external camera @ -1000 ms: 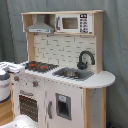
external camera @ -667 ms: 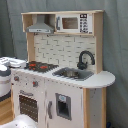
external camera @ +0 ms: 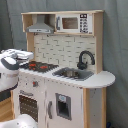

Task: Play with the kitchen

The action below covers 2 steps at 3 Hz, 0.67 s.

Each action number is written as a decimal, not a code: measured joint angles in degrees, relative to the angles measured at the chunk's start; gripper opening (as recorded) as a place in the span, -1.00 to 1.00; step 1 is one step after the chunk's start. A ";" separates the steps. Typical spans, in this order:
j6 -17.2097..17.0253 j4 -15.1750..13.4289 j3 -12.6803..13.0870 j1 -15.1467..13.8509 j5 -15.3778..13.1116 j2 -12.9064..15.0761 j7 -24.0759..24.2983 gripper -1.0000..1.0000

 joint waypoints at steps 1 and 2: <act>4.25 1.04 -1.89 -3.14 0.00 2.48 -1.86 1.00; 7.03 3.60 -3.31 -6.31 -0.01 5.18 -3.99 1.00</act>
